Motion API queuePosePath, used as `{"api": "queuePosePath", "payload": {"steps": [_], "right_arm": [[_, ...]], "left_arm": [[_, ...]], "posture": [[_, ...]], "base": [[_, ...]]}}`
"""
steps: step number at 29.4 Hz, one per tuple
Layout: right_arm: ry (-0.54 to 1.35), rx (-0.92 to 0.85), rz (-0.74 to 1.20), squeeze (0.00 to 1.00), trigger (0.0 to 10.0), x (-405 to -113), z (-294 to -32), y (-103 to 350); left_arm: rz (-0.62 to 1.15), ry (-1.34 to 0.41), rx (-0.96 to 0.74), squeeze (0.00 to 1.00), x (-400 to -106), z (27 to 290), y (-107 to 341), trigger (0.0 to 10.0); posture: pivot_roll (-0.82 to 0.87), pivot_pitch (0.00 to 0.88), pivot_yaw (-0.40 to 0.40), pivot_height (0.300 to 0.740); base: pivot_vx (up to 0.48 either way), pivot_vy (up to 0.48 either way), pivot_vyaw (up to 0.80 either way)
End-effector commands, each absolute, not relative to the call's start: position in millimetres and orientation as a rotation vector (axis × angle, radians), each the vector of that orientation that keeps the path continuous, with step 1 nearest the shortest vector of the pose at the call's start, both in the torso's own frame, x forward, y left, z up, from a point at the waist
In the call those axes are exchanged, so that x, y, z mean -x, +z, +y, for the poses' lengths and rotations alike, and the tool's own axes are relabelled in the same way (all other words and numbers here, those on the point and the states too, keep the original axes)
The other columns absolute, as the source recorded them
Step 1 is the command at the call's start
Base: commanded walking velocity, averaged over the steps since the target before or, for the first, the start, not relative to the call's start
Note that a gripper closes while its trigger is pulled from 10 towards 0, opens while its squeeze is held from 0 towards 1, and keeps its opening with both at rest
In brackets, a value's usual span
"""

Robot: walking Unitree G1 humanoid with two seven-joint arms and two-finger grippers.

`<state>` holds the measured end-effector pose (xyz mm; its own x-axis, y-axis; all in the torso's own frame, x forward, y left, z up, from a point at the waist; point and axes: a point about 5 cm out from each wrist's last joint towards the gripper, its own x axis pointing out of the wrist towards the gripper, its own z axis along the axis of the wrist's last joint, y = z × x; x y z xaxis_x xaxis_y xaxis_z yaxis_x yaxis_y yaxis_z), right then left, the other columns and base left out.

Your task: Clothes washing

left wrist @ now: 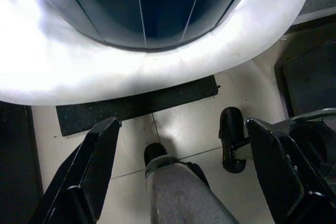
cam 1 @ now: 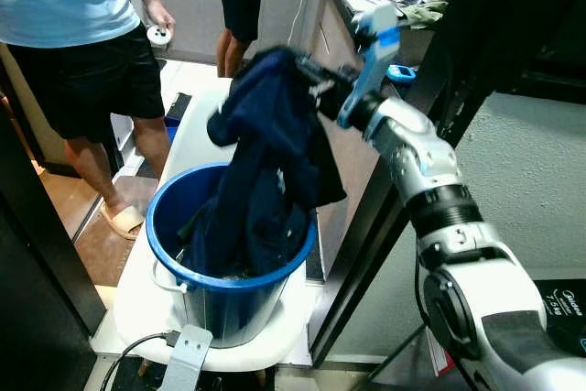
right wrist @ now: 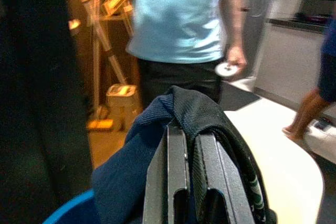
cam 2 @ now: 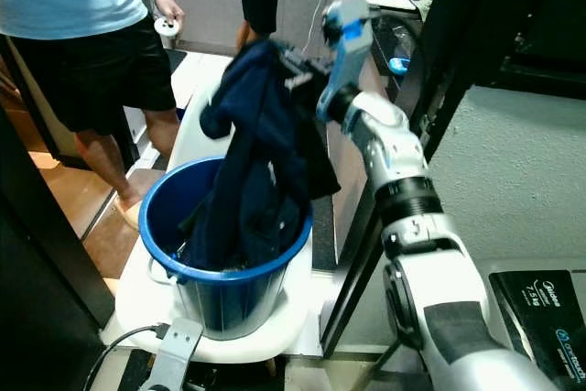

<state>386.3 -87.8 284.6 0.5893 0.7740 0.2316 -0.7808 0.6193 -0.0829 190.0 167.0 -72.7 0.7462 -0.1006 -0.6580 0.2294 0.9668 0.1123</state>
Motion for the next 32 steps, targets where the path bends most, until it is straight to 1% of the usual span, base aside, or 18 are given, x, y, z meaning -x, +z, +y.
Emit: {"api": "queuePosePath", "payload": {"steps": [1, 2, 5, 8, 10, 13, 14, 17, 18, 19, 20, 21, 23, 26, 28, 30, 31, 32], "right_arm": [[0.962, 0.013, -0.316, 0.00, 0.0, -380, -85, 296], [1.008, 0.038, -0.310, 0.00, 0.0, -376, -83, 292], [1.008, 0.038, -0.310, 0.00, 0.0, -376, -83, 292], [1.052, 0.070, -0.299, 0.00, 0.0, -372, -80, 287], [1.168, 0.203, -0.224, 0.00, 0.0, -360, -72, 263], [1.168, 0.203, -0.224, 0.00, 0.0, -360, -72, 263], [1.199, 0.263, -0.191, 0.00, 0.0, -356, -68, 253], [1.199, 0.263, -0.191, 0.00, 0.0, -356, -68, 253], [1.218, 0.336, -0.147, 0.00, 0.0, -353, -63, 239], [1.218, 0.336, -0.147, 0.00, 0.0, -353, -63, 239], [1.225, 0.394, -0.113, 0.00, 0.0, -351, -58, 226], [1.225, 0.394, -0.113, 0.00, 0.0, -351, -58, 226], [1.209, 0.464, -0.058, 0.00, 0.0, -351, -56, 211], [1.200, 0.474, -0.046, 0.00, 0.0, -352, -57, 208], [1.196, 0.342, -0.091, 0.00, 0.0, -354, -63, 224], [1.180, 0.140, -0.181, 0.00, 0.0, -357, -71, 251], [1.174, 0.093, -0.205, 0.00, 0.0, -357, -73, 258], [1.137, -0.010, -0.264, 0.00, 0.0, -361, -80, 274]], "left_arm": [[0.728, -0.197, -0.203, 0.00, -184, 166, -76, 10.0], [0.729, -0.198, -0.204, 0.00, -184, 166, -76, 10.0], [0.729, -0.198, -0.204, 0.00, -184, 166, -76, 10.0], [0.730, -0.199, -0.205, 0.00, -183, 166, -76, 10.0], [0.733, -0.203, -0.210, 0.00, -182, 167, -77, 10.0], [0.733, -0.203, -0.210, 0.00, -182, 167, -77, 10.0], [0.735, -0.206, -0.213, 0.00, -181, 167, -77, 10.0], [0.735, -0.206, -0.213, 0.00, -181, 167, -77, 10.0], [0.738, -0.210, -0.216, 0.00, -180, 167, -78, 10.0], [0.738, -0.210, -0.216, 0.00, -180, 167, -78, 10.0], [0.740, -0.214, -0.218, 0.00, -179, 166, -78, 10.0], [0.740, -0.214, -0.218, 0.00, -179, 166, -78, 10.0], [0.742, -0.220, -0.222, 0.00, -178, 165, -79, 10.0], [0.743, -0.221, -0.223, 0.00, -178, 165, -79, 10.0], [0.744, -0.224, -0.225, 0.00, -178, 165, -79, 10.0], [0.746, -0.226, -0.226, 0.00, -178, 165, -79, 10.0], [0.746, -0.226, -0.227, 0.00, -178, 165, -79, 10.0], [0.748, -0.228, -0.227, 0.00, -177, 165, -79, 10.0]], "posture": [[0.22, 0.000, -0.131, 0.740], [0.22, 0.000, -0.130, 0.740], [0.22, 0.000, -0.130, 0.740], [0.22, 0.000, -0.129, 0.740], [0.22, 0.000, -0.126, 0.740], [0.22, 0.000, -0.126, 0.740], [0.22, 0.000, -0.125, 0.740], [0.22, 0.000, -0.125, 0.740], [0.22, 0.000, -0.123, 0.740], [0.22, 0.000, -0.123, 0.740], [0.22, 0.000, -0.122, 0.740], [0.22, 0.000, -0.122, 0.740], [0.22, 0.000, -0.122, 0.740], [0.22, 0.000, -0.122, 0.740], [0.22, 0.000, -0.120, 0.740], [0.22, 0.000, -0.120, 0.740], [0.22, 0.000, -0.120, 0.740], [0.22, 0.000, -0.117, 0.740]], "base": [[0.000, 0.000, 0.00], [0.000, 0.000, 0.00], [0.000, 0.000, 0.00], [0.000, 0.000, 0.00], [0.000, 0.000, 0.00], [0.000, 0.000, 0.00], [0.000, 0.000, 0.00], [0.000, 0.000, 0.00], [0.000, 0.000, 0.00], [0.000, 0.000, 0.00], [0.000, 0.000, 0.00], [0.000, 0.000, 0.00], [0.000, 0.000, 0.00], [0.000, 0.000, 0.00], [0.000, 0.000, 0.00], [0.000, 0.000, 0.00], [0.000, 0.000, 0.00], [0.000, 0.000, 0.00]]}}
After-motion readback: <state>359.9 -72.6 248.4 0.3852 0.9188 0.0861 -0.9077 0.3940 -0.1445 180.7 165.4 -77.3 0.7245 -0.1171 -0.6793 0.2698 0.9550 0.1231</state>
